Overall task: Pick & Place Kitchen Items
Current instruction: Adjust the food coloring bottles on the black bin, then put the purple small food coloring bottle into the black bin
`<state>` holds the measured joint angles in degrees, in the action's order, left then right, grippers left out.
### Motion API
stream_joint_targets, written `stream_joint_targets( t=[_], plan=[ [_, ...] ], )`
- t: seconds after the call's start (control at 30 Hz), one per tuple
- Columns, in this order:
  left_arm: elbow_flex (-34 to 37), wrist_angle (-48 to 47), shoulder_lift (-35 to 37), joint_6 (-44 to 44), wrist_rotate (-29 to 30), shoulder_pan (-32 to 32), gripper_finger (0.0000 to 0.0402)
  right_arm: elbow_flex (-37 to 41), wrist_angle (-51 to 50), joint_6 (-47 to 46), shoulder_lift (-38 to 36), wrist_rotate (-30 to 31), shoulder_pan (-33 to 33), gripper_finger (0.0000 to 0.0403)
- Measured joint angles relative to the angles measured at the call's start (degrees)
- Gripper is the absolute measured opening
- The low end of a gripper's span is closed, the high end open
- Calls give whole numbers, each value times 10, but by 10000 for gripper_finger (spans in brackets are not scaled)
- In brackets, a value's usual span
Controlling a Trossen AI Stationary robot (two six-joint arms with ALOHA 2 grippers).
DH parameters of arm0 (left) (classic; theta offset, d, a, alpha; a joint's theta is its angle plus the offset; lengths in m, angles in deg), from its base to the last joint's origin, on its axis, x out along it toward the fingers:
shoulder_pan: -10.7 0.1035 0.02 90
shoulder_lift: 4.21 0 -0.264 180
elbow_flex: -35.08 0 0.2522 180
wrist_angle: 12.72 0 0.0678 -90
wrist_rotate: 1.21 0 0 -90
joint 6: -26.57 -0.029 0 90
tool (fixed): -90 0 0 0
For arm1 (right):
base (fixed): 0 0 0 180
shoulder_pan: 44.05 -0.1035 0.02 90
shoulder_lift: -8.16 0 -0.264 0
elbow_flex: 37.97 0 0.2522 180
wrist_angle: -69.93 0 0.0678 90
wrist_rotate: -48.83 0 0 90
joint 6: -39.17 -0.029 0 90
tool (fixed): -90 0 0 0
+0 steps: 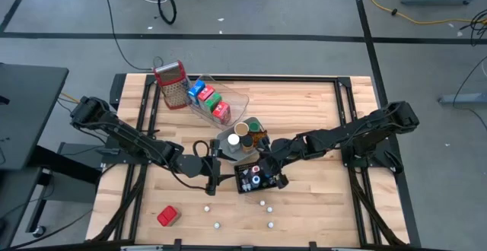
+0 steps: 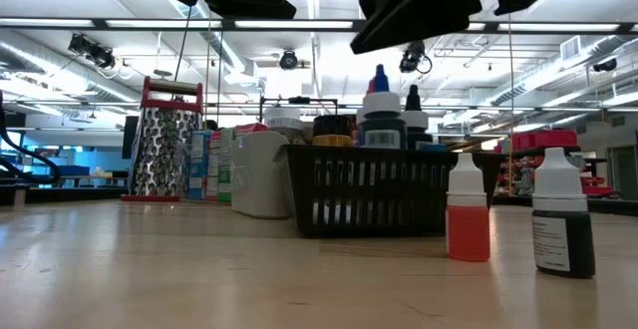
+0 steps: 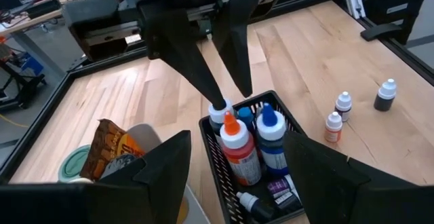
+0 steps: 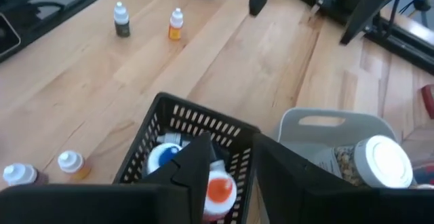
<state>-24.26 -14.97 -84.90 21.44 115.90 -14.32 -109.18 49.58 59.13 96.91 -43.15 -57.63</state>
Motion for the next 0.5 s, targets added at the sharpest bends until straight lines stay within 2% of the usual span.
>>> stream_joint_targets(
  t=[0.3, 0.5],
  plan=[
    [0, 0, 0, 4, 0, 0, 245, 0, 23, -11, -25, -4, -22, 139],
    [0, 0, 0, 4, 0, 0, 245, 0, 69, -30, -19, -64, -66, 145]
  ],
)
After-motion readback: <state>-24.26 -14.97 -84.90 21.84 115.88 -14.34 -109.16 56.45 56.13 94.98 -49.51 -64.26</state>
